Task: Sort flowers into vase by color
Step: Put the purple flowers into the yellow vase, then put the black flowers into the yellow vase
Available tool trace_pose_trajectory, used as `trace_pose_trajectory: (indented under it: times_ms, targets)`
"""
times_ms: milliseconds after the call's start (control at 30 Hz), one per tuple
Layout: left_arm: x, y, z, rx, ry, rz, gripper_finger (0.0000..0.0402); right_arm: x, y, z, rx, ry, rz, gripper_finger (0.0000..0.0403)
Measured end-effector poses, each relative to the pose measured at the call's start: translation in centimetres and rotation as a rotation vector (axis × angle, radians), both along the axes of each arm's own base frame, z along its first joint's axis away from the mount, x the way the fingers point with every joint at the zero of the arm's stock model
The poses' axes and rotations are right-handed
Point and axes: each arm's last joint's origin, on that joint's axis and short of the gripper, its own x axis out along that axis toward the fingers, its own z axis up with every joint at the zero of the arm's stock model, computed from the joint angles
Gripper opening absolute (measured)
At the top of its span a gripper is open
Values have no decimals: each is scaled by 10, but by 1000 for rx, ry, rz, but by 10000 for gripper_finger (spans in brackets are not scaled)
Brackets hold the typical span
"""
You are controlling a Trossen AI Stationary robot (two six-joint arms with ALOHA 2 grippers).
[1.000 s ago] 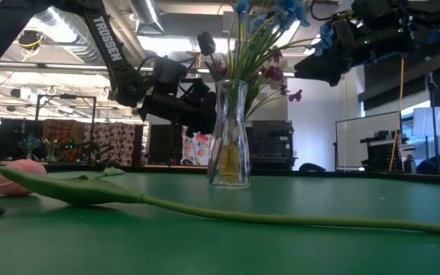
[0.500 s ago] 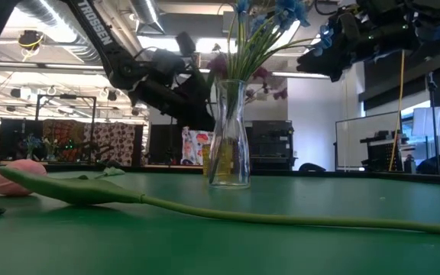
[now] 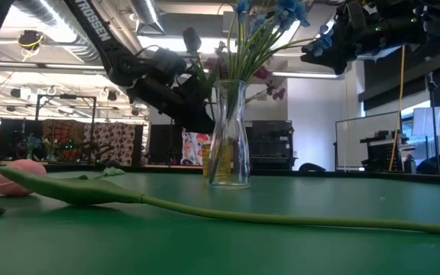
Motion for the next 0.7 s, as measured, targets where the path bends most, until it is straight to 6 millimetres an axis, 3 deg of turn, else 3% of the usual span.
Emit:
trace_pose_trajectory:
  times_ms: [233,433,700]
  targets:
    - [-16,-9,20,5,97,25,124,0,0,-1,6,9,1,160]
    - [-23,-16,47,37,51,27,152,0,0,0,2,3,1,160]
    - [-25,-19,46,38,102,85,166,0,0,1,-4,-6,0,160]
